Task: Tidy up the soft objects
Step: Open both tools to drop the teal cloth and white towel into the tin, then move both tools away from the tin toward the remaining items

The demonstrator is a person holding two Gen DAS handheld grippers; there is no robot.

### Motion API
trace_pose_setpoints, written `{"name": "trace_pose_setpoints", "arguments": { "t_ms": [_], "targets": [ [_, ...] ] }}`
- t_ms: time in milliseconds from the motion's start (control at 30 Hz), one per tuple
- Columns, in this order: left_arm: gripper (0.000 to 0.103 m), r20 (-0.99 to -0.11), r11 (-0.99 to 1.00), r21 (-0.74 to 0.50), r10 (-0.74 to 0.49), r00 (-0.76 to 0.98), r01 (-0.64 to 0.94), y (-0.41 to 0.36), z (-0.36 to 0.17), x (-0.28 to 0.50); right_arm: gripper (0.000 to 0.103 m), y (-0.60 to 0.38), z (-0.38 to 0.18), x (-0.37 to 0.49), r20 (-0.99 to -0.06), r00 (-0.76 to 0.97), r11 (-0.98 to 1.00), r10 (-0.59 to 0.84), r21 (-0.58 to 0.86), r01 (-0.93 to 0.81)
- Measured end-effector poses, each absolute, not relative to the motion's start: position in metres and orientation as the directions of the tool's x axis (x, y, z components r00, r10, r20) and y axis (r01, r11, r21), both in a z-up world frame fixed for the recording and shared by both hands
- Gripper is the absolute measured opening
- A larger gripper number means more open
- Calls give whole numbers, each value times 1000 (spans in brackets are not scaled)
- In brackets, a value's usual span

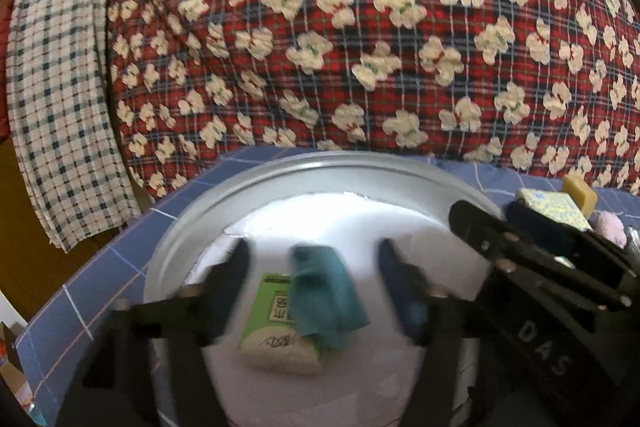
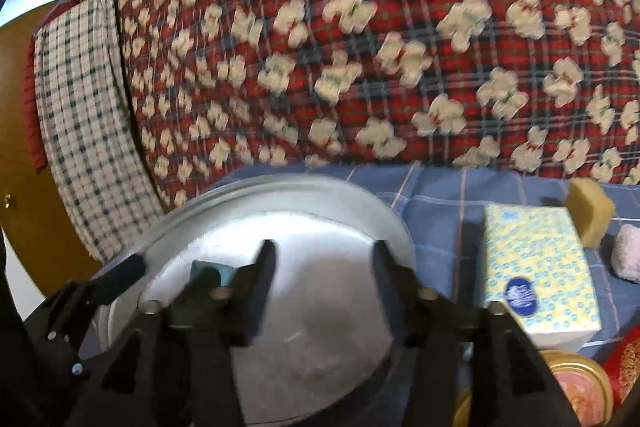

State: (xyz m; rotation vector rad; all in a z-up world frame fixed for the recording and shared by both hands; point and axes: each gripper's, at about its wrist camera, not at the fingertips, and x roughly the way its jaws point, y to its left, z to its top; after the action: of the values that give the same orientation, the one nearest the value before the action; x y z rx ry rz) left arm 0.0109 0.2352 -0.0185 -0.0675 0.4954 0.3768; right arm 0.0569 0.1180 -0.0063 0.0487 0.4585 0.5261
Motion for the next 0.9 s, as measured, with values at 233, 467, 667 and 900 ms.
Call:
{"name": "trace_pose_setpoints", "arguments": {
  "t_ms": [233,467,667,900],
  "targets": [
    [100,-438,915,-1,362,823,-403,239,-15,2,76,98,6,39,-300,838,890,456,169,-424],
    [103,-423,902,-5,390,818,-432,241,-13,-3,76,89,9,36,-297,854,903,428,185,-388],
    [103,-416,898,-18,393,820,-439,242,-13,-6,76,87,11,29,-268,876,916,401,150,-373],
    [103,-406,895,-17,401,821,-445,240,-11,-9,77,88,14,20,-214,917,942,337,59,-332]
  ]
}}
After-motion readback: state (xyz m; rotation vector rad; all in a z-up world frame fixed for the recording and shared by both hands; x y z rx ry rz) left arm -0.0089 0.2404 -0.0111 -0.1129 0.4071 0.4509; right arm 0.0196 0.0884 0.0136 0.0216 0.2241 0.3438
